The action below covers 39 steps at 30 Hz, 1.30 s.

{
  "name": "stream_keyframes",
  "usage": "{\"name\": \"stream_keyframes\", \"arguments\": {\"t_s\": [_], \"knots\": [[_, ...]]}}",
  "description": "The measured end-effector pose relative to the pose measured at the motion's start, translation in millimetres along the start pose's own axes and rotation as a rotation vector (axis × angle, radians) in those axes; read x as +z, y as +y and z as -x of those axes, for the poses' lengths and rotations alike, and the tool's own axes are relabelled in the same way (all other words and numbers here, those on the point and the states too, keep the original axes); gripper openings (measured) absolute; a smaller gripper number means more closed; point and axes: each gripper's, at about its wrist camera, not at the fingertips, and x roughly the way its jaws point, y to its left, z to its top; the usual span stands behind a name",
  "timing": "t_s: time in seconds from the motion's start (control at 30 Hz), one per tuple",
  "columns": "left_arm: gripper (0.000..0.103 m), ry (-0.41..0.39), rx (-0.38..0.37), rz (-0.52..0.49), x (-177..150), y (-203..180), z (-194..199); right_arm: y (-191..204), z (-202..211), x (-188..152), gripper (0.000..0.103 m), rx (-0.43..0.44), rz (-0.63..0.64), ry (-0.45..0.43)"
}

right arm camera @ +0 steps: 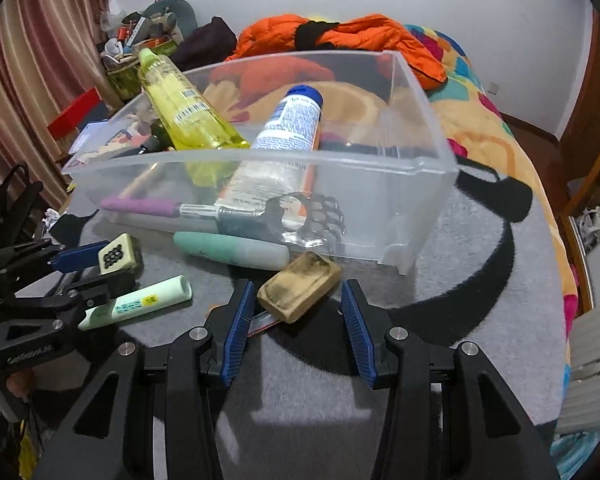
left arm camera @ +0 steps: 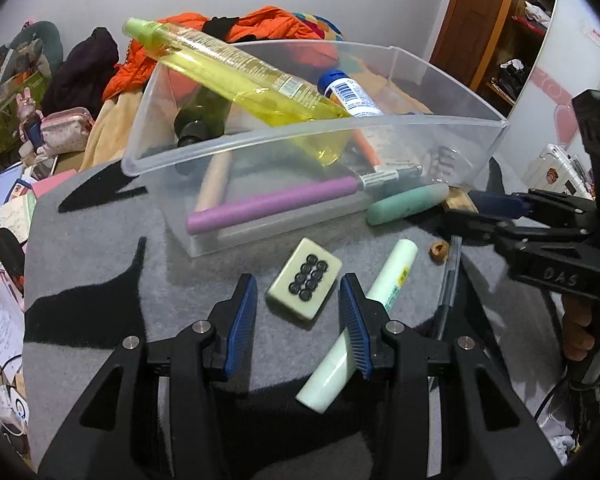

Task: Organize objects
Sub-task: 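Grasp the small brown bottle with the right tool while the left tool grasps the black-dotted tile, then carry the brown bottle and tile into the clear box and open both tools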

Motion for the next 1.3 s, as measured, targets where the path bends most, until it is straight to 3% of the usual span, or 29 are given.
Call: {"name": "stream_keyframes", "arguments": {"t_s": [0.07, 0.2, 0.37, 0.67, 1.3], "knots": [[0.041, -0.009, 0.003, -0.003, 1, -2, -1, 1, 0, -1, 0.042, -0.011, 0.0, -0.018], [0.024, -0.022, -0.031, -0.004, -2, -3, 1, -4, 2, -5, 0.035, 0.011, -0.018, -0.038], [0.024, -0.04, -0.039, 0.021, -10, 1, 8, -8, 11, -9, 0.026, 0.014, -0.026, -0.054], [0.024, -0.1, -0.027, 0.063, -14, 7, 33, -24, 33, -22, 0.025, 0.023, -0.065, -0.083], [0.024, -0.308, -0.002, 0.048, 14, 0, 101, -15, 111, 9, 0.025, 0.055, -0.043, -0.31]]}}
